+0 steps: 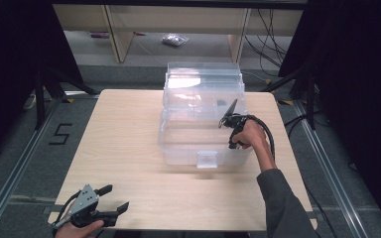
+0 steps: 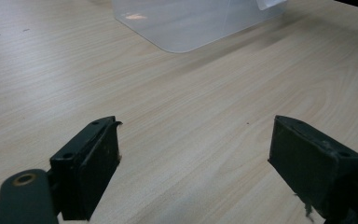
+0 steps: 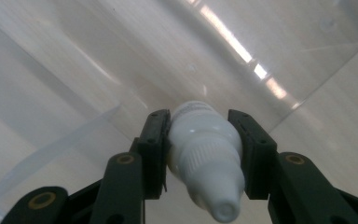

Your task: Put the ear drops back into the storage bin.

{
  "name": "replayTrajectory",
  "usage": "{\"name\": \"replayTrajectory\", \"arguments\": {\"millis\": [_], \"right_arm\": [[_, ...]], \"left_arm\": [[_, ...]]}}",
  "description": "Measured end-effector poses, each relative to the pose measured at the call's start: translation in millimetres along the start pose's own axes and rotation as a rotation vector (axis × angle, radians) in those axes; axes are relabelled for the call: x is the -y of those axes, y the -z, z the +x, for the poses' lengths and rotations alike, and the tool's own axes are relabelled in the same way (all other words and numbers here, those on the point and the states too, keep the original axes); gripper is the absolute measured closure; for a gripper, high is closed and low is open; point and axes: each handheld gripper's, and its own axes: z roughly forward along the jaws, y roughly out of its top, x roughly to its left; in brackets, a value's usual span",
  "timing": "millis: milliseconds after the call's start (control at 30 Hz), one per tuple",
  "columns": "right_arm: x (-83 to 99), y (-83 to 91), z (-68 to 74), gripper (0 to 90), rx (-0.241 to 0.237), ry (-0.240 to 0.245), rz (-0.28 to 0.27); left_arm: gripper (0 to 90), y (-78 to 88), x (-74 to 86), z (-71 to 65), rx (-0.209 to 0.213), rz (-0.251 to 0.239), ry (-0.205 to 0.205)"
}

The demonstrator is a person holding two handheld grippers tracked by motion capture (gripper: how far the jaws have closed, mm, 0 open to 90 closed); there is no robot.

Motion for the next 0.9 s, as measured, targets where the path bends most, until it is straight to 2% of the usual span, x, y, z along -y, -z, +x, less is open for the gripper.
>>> {"name": "replayTrajectory", "arguments": {"millis": [133, 167, 200, 333, 367, 433, 467, 500, 567, 600, 633, 700, 733, 833, 867, 900], "right_arm": [[0.4, -6.2, -2.7, 60.1, -0.02, 0.008, 0.003], [0.5, -6.3, -4.0, 60.1, -0.013, 0.018, 0.01], [1.1, -8.1, -1.6, 60.1, 0.001, -0.015, 0.004], [1.7, -10.0, -2.2, 60.1, 0.001, 0.0, 0.017], [1.9, -10.0, -3.2, 60.0, 0.015, 0.015, 0.028], [1.2, -9.6, -1.5, 59.8, 0.006, 0.0, 0.019], [1.6, -9.9, -2.4, 58.6, 0.018, 0.014, 0.022], [1.5, -9.5, -2.1, 56.9, 0.009, 0.016, 0.027], [0.8, -7.6, -0.2, 53.4, -0.006, 0.002, 0.002], [-0.2, -7.8, -5.5, 51.0, 0.004, 0.097, -0.037], [0.5, -4.5, -0.3, 49.1, 0.002, 0.032, 0.004], [-0.3, -2.3, 1.2, 44.0, 0.009, 0.008, -0.005], [0.6, -1.5, 2.4, 43.5, 0.008, -0.021, -0.018], [0.4, 3.7, 1.8, 34.6, 0.018, -0.033, -0.044], [-0.3, 6.0, 0.1, 35.4, 0.03, -0.015, -0.06], [-0.3, 9.9, 2.9, 34.6, 0.017, -0.059, -0.058]], "left_arm": [[15.3, 0.2, -0.1, 0.2, -0.002, 0.0, 0.002], [15.2, 0.2, 0.0, 0.2, -0.002, -0.001, 0.002], [15.3, 0.2, -0.1, 0.3, -0.002, 0.0, 0.002], [15.3, 0.0, 0.0, 0.2, -0.002, 0.0, 0.002], [15.2, 0.0, 0.0, 0.2, -0.002, -0.001, 0.002], [15.3, 0.2, -0.1, 0.3, -0.002, 0.0, 0.002], [15.3, 0.1, -0.1, 0.3, -0.002, 0.0, 0.002], [15.2, 0.1, -0.1, 0.4, -0.002, -0.001, 0.002], [15.3, 0.2, -0.1, 0.3, -0.002, 0.0, 0.003], [15.2, 0.1, 0.0, 0.2, -0.001, -0.001, 0.002], [15.2, 0.0, 0.1, 0.2, -0.001, 0.0, 0.003], [15.2, -0.7, 0.2, 0.5, 0.005, -0.005, 0.004], [15.2, 0.0, -0.1, 0.3, -0.001, 0.0, 0.003], [15.2, -0.2, 0.0, 0.8, -0.003, 0.0, 0.006], [15.2, -0.4, 0.0, 0.7, -0.005, -0.002, 0.006], [15.2, 0.3, -0.3, 0.5, -0.007, 0.007, 0.004]]}}
